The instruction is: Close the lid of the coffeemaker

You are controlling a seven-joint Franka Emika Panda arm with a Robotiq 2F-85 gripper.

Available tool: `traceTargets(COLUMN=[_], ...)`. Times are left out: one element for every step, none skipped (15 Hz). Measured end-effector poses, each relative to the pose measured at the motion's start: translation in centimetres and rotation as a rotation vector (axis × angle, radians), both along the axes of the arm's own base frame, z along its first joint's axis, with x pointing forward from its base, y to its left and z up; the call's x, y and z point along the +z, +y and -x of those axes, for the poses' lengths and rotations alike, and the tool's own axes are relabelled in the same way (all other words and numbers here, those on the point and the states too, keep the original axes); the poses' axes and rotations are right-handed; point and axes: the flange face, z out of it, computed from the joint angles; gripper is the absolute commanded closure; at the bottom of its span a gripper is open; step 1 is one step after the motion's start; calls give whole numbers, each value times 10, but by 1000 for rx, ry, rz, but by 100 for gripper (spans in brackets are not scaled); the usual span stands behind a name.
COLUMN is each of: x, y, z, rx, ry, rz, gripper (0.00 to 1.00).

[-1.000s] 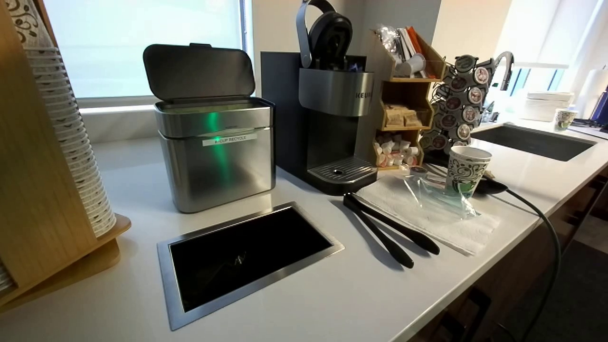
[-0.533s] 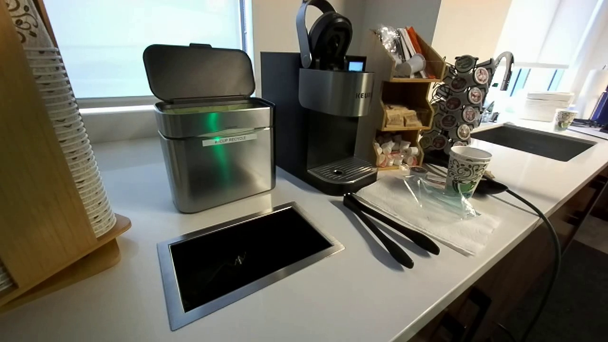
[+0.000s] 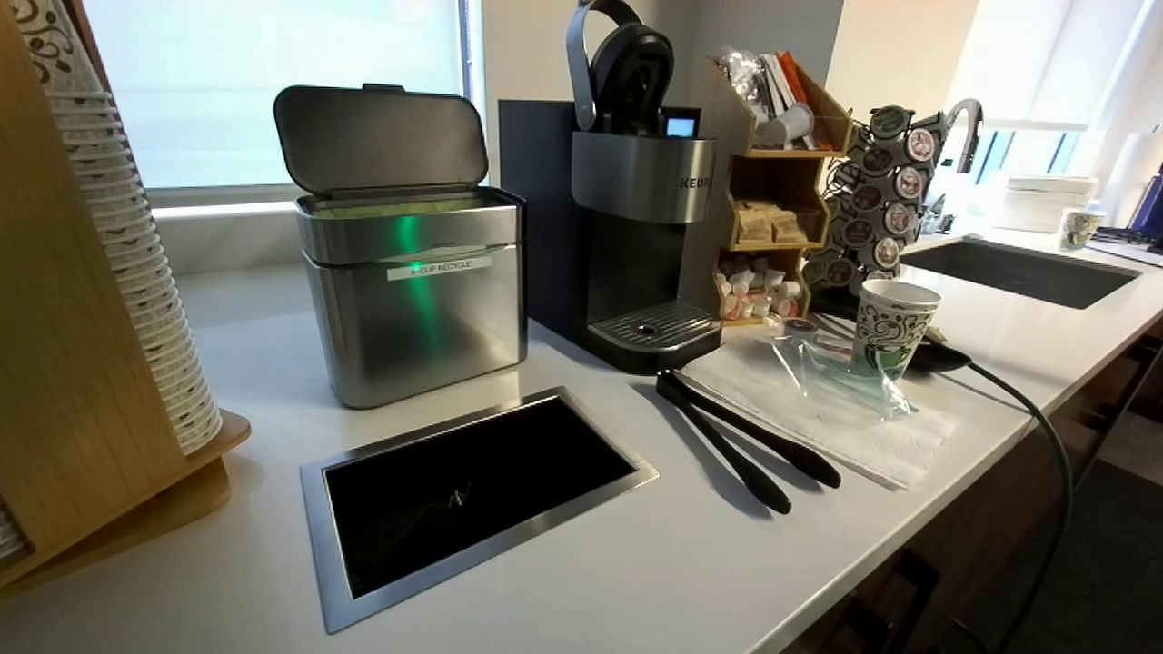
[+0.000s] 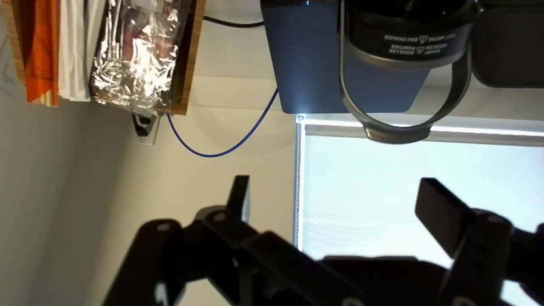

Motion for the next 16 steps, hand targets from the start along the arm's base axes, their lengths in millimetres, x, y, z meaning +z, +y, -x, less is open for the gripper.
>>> traceTargets(x=[1, 2, 2, 2, -1, -4, -10, -15, -20, -24, -27, -26, -23, -21, -22, -25], y=[5, 10, 15, 18, 19, 19, 18, 18, 19, 19, 19, 19, 19, 19, 19, 19], z=[-6, -16, -28, -41, -55, -67, -80, -91, -101, -108, -110, -109, -108, -107, -107, -109], rx=[9, 19, 28, 33, 35, 35, 33, 32, 31, 31, 31, 31, 31, 31, 28, 28], ry=[-3, -9, -16, -21, -24, -17, -2, 15, 33, 35, 37, 35, 31, 28, 30, 38], rz=[-8, -12, -15, -17, -18, -19, -19, -20, -21, -22, -22, -22, -22, -22, -17, -16], gripper=[0, 0, 0, 0, 0, 0, 0, 0, 0, 0, 0, 0, 0, 0, 0, 0])
